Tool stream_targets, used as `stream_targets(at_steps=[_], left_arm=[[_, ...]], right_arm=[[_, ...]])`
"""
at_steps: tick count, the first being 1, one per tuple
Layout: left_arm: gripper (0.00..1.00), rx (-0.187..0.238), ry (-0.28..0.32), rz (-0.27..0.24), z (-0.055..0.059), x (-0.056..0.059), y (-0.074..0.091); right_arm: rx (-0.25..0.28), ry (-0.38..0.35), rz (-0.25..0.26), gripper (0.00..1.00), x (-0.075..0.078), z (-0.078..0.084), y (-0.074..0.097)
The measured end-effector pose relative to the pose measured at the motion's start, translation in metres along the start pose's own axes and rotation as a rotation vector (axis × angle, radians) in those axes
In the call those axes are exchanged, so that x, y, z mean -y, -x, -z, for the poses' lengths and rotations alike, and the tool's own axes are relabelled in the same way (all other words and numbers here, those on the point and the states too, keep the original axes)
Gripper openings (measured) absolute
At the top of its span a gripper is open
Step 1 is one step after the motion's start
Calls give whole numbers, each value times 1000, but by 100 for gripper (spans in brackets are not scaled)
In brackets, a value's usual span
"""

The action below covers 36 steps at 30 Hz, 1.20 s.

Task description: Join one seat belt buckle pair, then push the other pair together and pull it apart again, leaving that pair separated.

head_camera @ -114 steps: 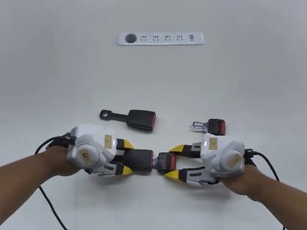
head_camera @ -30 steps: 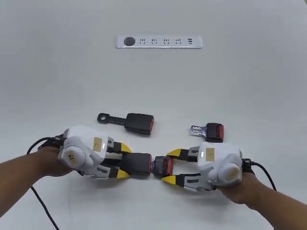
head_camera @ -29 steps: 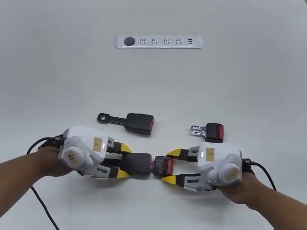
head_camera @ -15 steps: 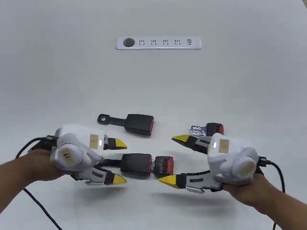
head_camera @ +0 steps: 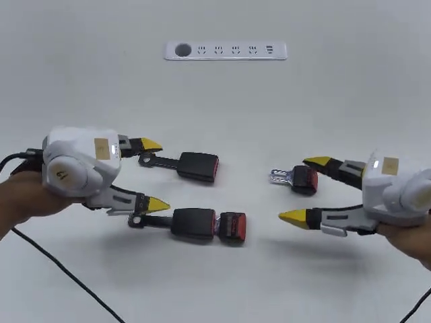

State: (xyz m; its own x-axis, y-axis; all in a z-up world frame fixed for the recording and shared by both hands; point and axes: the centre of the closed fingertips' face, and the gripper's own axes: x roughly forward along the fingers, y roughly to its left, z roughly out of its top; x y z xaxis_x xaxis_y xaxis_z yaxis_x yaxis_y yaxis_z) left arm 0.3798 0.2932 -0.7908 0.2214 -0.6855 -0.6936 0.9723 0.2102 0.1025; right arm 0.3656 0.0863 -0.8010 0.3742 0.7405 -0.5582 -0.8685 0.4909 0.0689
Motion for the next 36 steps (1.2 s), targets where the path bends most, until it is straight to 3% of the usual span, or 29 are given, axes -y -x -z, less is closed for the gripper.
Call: stream_targets(at_steps=[2,5,6,7,8,10,12,14,21,22,23,24,26,31,32,36], left_arm=[[63,3,-40,8,-2,-2,-6],[65,11,-39,18,-5,-13,-18],[65,16,-32,24,-5,-16,-21],[65,9,34,58,-2,-15,-27],[66,7,47,65,0,-16,-31],[65,10,-6,69,0,-20,-38],[65,8,5,114,2,-15,-45],[62,-26,-14,138,10,-14,-52],[60,-12,-33,166,7,-18,-67],[60,-24,-48,162,9,-19,-70],[61,-25,-103,150,8,-22,-71],[61,-24,-107,151,8,-22,-72],[61,-6,-67,184,5,-17,-74],[56,-35,-87,227,14,-11,-77],[54,-46,-112,229,16,-10,-78],[53,-31,-83,218,16,-15,-84]], right_arm=[[-20,-14,1,72,7,3,0],[-25,11,6,72,13,3,0],[-16,5,-3,72,15,2,-1],[-17,3,-7,72,15,2,-3],[-28,4,-12,73,16,5,-5],[-43,-6,-38,75,13,8,-8],[-66,-24,-42,74,15,14,-11],[-68,-30,-60,75,14,16,-12],[-113,-21,-77,75,23,32,-12],[-124,-22,-82,75,24,35,-12],[-142,-28,-88,75,25,40,-12],[-146,-24,-89,75,25,42,-11],[-147,-27,-97,76,28,43,-10],[-165,-18,-117,76,29,47,-10],[-183,-8,-133,76,28,51,-10],[-168,4,-135,71,31,48,-11]])
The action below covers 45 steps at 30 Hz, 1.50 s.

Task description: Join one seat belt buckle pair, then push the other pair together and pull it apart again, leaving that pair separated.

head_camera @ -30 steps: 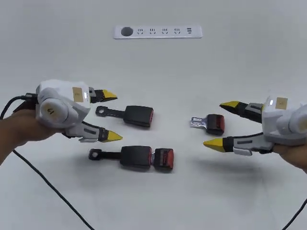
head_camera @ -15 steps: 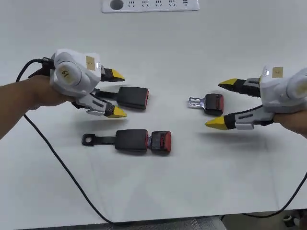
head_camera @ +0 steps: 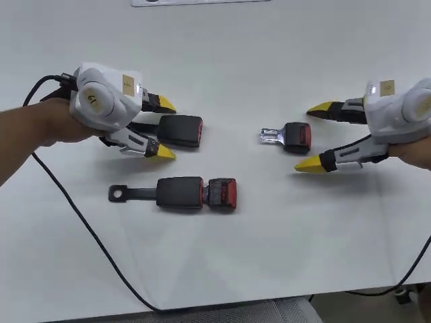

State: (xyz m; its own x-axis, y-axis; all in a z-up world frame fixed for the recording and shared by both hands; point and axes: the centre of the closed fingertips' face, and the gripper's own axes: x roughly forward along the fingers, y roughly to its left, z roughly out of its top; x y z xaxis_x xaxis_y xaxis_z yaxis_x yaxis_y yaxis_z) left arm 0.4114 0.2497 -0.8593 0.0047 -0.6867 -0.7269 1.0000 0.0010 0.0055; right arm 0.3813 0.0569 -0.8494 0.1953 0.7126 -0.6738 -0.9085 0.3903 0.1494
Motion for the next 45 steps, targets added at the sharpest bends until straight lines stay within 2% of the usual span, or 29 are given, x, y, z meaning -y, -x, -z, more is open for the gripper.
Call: stream_targets(at_steps=[3,4,6,7,10,13,18,27,34,45], left_arm=[[44,6,0,24,0,5,-3],[43,5,9,23,1,4,-4],[38,2,23,12,2,0,-5],[36,5,31,-10,0,-4,-7],[35,-1,34,-1,-1,-2,-7],[35,-7,30,-7,-1,-3,-6],[34,-13,34,-14,-2,-5,-4],[34,-32,30,-1,-3,-6,0],[34,-43,29,1,-2,-5,3],[34,-45,40,-2,-1,-4,5]], right_arm=[[2,19,-42,61,-5,0,-2],[5,29,-51,59,-7,-1,-3],[-6,42,-50,51,-4,0,-2],[-4,41,-48,49,-2,0,-2],[2,46,-51,45,0,-1,-2],[1,79,-47,36,4,1,-1],[29,96,-70,35,2,0,2],[61,91,-74,35,1,-2,0],[58,91,-71,34,1,-3,-2],[57,103,-67,34,-1,-14,-16]])
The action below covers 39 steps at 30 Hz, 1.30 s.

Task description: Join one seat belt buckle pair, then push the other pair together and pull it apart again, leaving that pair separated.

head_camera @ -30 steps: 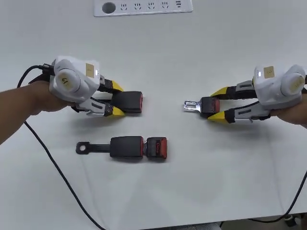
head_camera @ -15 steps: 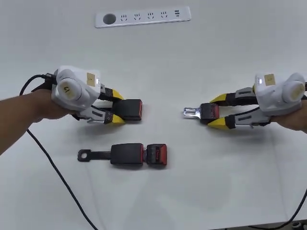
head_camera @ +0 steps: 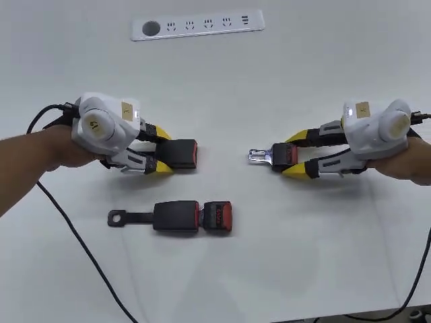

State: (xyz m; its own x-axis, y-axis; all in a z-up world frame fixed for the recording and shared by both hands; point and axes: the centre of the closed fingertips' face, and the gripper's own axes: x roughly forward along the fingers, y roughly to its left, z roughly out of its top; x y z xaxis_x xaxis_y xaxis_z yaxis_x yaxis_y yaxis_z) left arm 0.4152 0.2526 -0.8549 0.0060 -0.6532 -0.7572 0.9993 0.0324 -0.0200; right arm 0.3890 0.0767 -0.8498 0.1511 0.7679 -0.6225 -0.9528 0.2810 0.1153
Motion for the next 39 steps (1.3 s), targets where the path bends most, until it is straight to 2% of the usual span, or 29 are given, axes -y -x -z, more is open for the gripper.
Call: stream_targets(at_steps=[18,29,39], left_arm=[[34,-19,0,-2,1,2,2],[34,-26,-1,-2,2,2,1],[34,-30,-1,-2,2,2,1]], right_arm=[[-2,36,-32,34,-10,-29,-45],[-13,71,-52,34,-17,-46,-66],[-14,83,-70,34,-16,-59,-80]])
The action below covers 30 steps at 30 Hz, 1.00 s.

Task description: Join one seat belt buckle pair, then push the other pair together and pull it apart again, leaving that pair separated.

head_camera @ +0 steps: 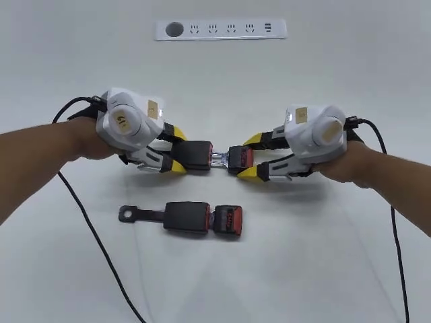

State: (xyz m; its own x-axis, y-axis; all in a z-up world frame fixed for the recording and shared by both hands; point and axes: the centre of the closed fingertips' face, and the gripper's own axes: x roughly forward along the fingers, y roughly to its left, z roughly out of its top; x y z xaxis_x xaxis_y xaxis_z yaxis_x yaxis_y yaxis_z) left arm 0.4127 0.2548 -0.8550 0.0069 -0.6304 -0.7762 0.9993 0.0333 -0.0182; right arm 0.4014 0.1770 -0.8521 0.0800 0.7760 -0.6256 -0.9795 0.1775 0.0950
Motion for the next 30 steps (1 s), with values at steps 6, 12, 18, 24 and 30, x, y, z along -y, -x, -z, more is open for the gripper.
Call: stream_targets(at_steps=[6,12,18,24,30], left_arm=[[34,-12,-22,5,-1,1,-1],[33,-34,-24,4,-2,1,-2],[33,-52,-38,9,-2,2,-2],[33,-53,-33,7,-1,2,-2],[33,-56,-34,8,-1,3,-2]], right_arm=[[-17,5,-8,34,2,-2,-2],[-35,-3,6,34,5,-4,-6],[-52,11,3,33,8,-12,-18],[-80,16,23,33,8,-9,-19],[-91,18,34,33,8,-7,-20]])
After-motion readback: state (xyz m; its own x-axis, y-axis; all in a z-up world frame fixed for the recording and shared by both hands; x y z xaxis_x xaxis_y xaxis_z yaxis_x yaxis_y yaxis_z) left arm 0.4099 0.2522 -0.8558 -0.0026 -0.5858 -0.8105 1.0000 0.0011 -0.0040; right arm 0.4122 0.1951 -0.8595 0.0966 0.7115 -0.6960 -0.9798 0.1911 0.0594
